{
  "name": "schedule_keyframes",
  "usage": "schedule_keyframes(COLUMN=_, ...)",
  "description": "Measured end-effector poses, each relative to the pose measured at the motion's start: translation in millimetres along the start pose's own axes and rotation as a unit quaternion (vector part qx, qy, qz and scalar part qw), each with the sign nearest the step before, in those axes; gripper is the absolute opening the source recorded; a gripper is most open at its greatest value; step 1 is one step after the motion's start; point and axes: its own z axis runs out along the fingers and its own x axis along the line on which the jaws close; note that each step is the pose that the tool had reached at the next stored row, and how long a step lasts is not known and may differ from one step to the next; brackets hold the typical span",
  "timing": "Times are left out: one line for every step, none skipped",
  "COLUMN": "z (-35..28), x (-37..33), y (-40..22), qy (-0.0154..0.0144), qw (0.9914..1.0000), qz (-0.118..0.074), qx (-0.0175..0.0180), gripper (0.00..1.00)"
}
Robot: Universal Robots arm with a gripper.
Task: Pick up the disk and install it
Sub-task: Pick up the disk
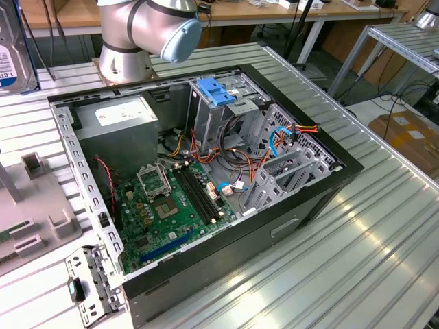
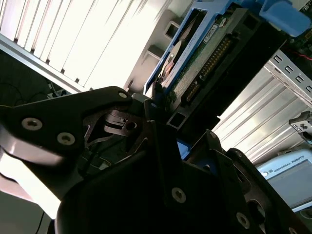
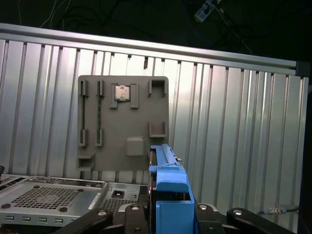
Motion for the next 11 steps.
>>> schedule_keyframes(z=0.0, x=0.2, y=-1.6, qy=0.0000, qw=1.00000, qz=0.000, qx=0.0000, gripper=0.37)
schedule_keyframes(z=-0.1, x=0.3, y=-3.2, qy=0.0000, qw=1.00000, qz=0.000, qx=0.0000, gripper=0.37)
schedule_keyframes(z=-0.2, x=0.5, y=-5.6, qy=0.0000, qw=1.00000, qz=0.000, qx=0.0000, gripper=0.37)
schedule_keyframes(z=-0.3, x=0.7, y=-7.4, qy=0.0000, qw=1.00000, qz=0.000, qx=0.0000, gripper=0.37)
schedule_keyframes(z=-0.4, x=0.9, y=-9.7, qy=0.0000, qw=1.00000, qz=0.000, qx=0.0000, gripper=0.37)
schedule_keyframes(z=-0.5, x=1.1, y=-11.5, qy=0.0000, qw=1.00000, qz=0.000, qx=0.0000, gripper=0.37)
schedule_keyframes(z=-0.7, x=1.4, y=-15.1, qy=0.0000, qw=1.00000, qz=0.000, qx=0.0000, gripper=0.37)
schedule_keyframes(z=-0.8, x=1.8, y=-17.3, qy=0.0000, qw=1.00000, qz=0.000, qx=0.0000, gripper=0.37)
schedule_keyframes(z=-0.9, x=2.1, y=-18.6, qy=0.0000, qw=1.00000, qz=0.000, qx=0.0000, gripper=0.37)
schedule_keyframes(z=-0.9, x=2.8, y=-20.3, qy=0.0000, qw=1.00000, qz=0.000, qx=0.0000, gripper=0.37)
schedule_keyframes(z=-1.1, x=3.6, y=-21.7, qy=0.0000, qw=1.00000, qz=0.000, qx=0.0000, gripper=0.37)
